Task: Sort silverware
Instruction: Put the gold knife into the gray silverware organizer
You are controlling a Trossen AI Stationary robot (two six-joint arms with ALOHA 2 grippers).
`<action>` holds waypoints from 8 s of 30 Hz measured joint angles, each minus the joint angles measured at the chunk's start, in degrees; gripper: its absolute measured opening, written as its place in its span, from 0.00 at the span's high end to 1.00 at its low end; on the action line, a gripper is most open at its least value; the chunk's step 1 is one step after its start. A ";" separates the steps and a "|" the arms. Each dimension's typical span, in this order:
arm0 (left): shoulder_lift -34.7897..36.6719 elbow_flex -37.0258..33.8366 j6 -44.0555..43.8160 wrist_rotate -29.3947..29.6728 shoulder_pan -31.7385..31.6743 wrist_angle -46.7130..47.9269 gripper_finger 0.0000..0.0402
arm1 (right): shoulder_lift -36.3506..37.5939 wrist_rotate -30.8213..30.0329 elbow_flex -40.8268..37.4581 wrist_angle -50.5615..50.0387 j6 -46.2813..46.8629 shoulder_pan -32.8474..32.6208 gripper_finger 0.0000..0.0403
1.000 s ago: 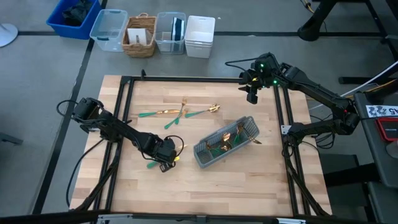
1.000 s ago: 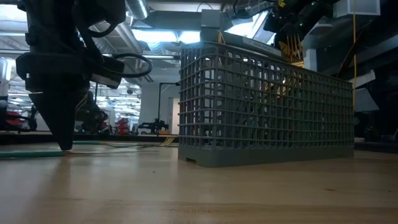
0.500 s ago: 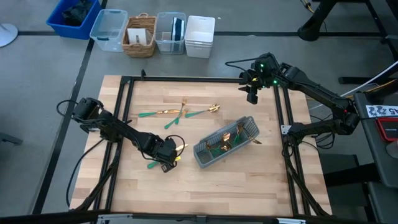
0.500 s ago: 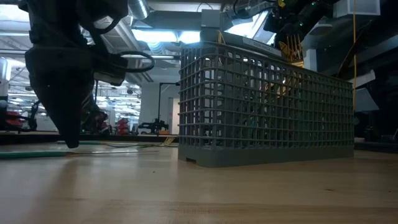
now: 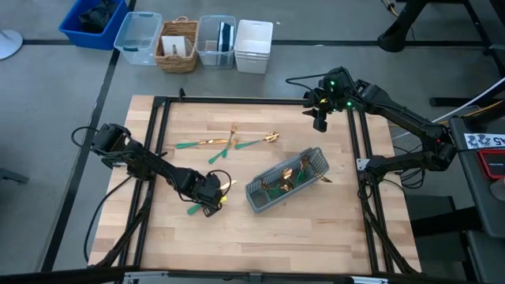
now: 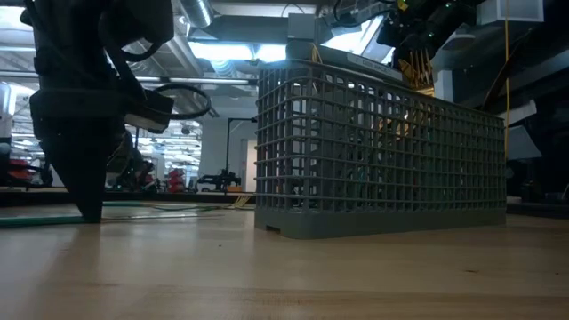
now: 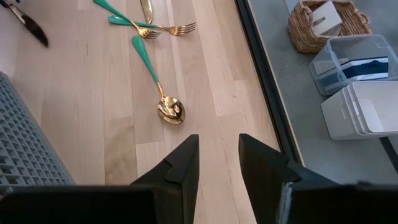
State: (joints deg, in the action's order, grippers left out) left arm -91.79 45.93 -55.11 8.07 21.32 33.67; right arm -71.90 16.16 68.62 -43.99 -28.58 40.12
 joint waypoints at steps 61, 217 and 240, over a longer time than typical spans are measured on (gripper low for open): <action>-0.13 0.92 -0.45 0.41 -0.04 -2.97 0.71 | 0.00 0.00 0.00 -0.07 -0.02 0.00 0.71; 2.69 0.79 -1.22 -6.44 -4.22 5.95 0.92 | 0.00 0.02 0.00 -0.44 1.31 0.02 0.71; 2.86 0.92 -0.83 -4.54 -5.22 5.89 0.92 | 0.00 16.44 0.00 0.22 1.22 0.00 0.71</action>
State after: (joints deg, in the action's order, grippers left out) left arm -88.92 46.85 -55.94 3.53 16.10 39.55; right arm -71.90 32.60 68.62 -43.77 -27.35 40.12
